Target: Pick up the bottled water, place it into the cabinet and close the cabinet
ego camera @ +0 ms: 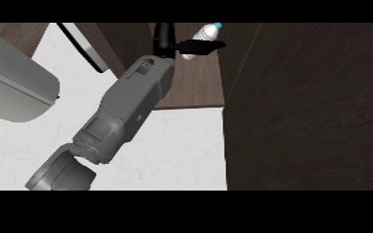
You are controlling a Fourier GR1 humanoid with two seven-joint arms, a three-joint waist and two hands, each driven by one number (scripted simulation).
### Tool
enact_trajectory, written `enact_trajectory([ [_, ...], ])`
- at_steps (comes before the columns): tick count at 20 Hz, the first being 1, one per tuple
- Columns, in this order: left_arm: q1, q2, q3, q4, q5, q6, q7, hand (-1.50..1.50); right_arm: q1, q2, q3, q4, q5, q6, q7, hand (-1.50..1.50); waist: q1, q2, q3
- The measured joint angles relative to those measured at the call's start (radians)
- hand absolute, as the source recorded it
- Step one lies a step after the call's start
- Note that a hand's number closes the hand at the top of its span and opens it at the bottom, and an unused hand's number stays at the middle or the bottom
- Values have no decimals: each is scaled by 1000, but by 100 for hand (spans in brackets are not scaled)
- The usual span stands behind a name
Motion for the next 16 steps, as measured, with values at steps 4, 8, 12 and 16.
enact_trajectory([
  [4,30,2,2,-60,30,-74,-7,-150,-4,7,17,-2,-1,-1,10,-150,9,-6,0],
  [8,79,-1,-22,-127,44,-117,-2,-150,-2,3,24,-8,-5,-9,31,-150,22,-10,0],
  [12,156,-2,-72,-249,56,-116,36,-150,7,14,41,-7,-6,-6,33,-150,36,-18,0],
  [16,255,-2,-130,-403,71,-102,78,-150,1,13,50,-9,-8,-20,51,-150,49,-21,0],
])
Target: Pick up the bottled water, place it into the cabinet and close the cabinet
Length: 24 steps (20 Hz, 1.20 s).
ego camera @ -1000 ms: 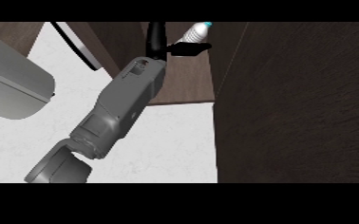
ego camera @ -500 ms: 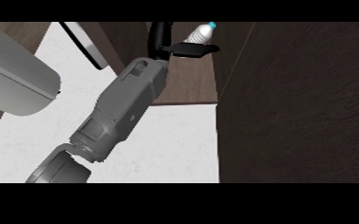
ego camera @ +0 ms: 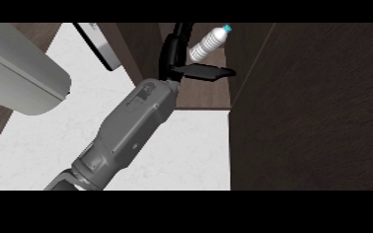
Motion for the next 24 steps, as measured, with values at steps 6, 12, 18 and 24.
enact_trajectory([
  [6,186,7,-89,-250,-18,39,43,-150,0,10,25,-4,2,-18,6,-150,12,-3,0],
  [12,400,53,-178,-522,-46,65,92,-150,-34,4,43,-5,7,-44,33,-150,16,-1,0],
  [18,582,126,-235,-744,-68,89,123,-150,-44,-56,126,-6,19,9,84,150,19,1,0],
  [24,757,216,-256,-922,-74,82,114,-150,-48,-113,232,-15,33,66,123,150,16,2,-1],
])
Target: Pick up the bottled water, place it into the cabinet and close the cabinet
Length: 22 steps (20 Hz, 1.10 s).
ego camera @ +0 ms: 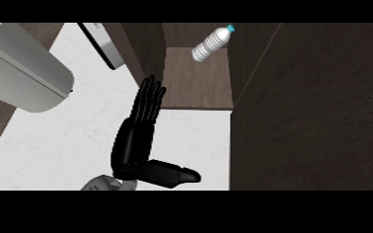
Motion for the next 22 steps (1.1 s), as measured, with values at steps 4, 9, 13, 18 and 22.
enact_trajectory([
  [4,80,48,6,-96,-4,1,-1,-150,-1,-6,111,-5,19,3,51,150,-5,1,0],
  [9,177,122,32,-195,8,-21,-8,-150,-36,4,252,-15,71,-18,115,150,-5,0,-1],
  [13,246,164,62,-234,27,-56,-36,-150,-71,28,358,-49,174,-61,169,150,-7,0,-2],
  [18,334,206,100,-282,48,-90,-72,-150,-106,55,468,-72,270,-127,262,150,-9,-2,-3],
  [22,375,238,137,-311,78,-119,-75,-150,-188,72,498,-70,297,-158,324,150,-5,-4,-4],
])
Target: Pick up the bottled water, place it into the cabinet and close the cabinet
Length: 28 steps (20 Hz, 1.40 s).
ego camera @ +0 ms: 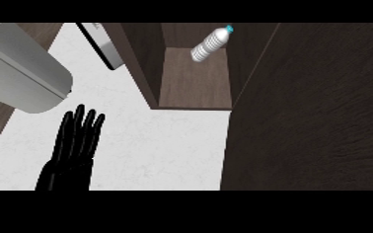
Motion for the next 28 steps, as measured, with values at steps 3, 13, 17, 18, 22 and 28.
enact_trajectory([
  [3,31,28,28,-22,21,-21,0,-150,-74,8,17,0,9,-6,55,150,6,-2,0],
  [13,113,87,96,-51,68,-99,-27,-150,-370,41,125,32,64,-34,222,150,20,-4,-4],
  [17,137,105,118,-62,84,-125,-34,-150,-460,13,161,41,78,-58,262,150,24,-2,-5],
  [18,146,107,118,-65,86,-132,-36,-150,-479,5,165,40,80,-63,275,150,24,-2,-5],
  [22,163,124,142,-58,104,-167,-45,-150,-532,-26,175,41,81,-66,288,150,30,2,-6],
  [28,171,135,158,-67,117,-195,-53,-150,-579,-48,174,42,73,-52,303,150,45,9,-7],
])
